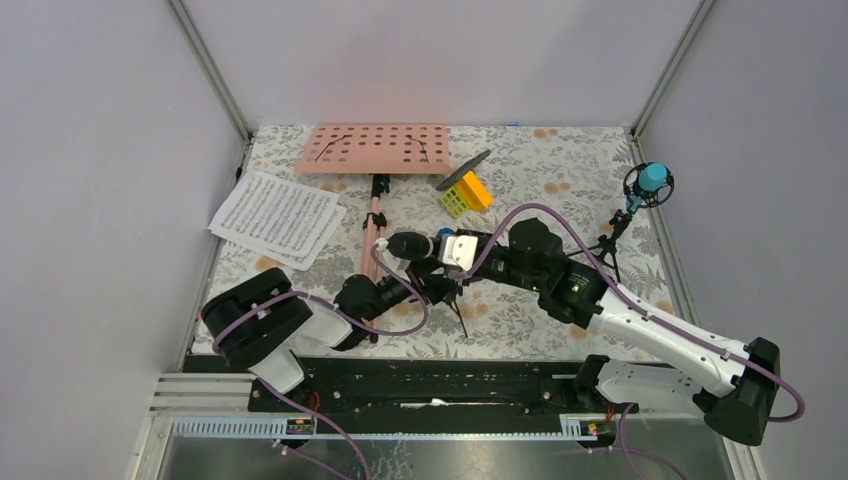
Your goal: Pack up the instrument practice props
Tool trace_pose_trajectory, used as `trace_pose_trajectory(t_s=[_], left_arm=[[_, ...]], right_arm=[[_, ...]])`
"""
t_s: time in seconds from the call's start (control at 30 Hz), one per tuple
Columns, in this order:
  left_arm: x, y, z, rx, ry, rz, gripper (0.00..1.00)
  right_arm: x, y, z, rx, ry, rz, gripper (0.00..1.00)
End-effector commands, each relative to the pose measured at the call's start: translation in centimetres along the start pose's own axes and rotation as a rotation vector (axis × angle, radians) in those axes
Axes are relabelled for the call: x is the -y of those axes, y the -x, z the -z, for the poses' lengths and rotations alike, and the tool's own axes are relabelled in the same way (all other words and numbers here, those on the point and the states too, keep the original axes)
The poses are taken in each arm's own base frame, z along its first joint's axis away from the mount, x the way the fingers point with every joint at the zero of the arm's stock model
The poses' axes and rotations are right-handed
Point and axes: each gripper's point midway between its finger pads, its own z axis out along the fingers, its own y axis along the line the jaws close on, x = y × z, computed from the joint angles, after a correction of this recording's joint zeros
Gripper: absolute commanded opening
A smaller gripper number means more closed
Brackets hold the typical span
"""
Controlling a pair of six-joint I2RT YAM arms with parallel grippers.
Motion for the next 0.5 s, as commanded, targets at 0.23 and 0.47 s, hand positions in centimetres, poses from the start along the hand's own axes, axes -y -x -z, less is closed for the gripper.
trace_pose_trajectory(t_s=[0.23, 0.47], left_arm=[[0.9, 1.7, -1.2, 0.076, -0.059, -0.005, 0.11], [0.9, 0.8, -1.3, 0.043, -0.062, -0.003, 0.0]], right_arm=[[1.7, 6.0, 1.1, 0.149, -0.019, -0.007, 0.0], [1.7, 8.9, 1.2, 0.198, 0.005, 0.018, 0.0]])
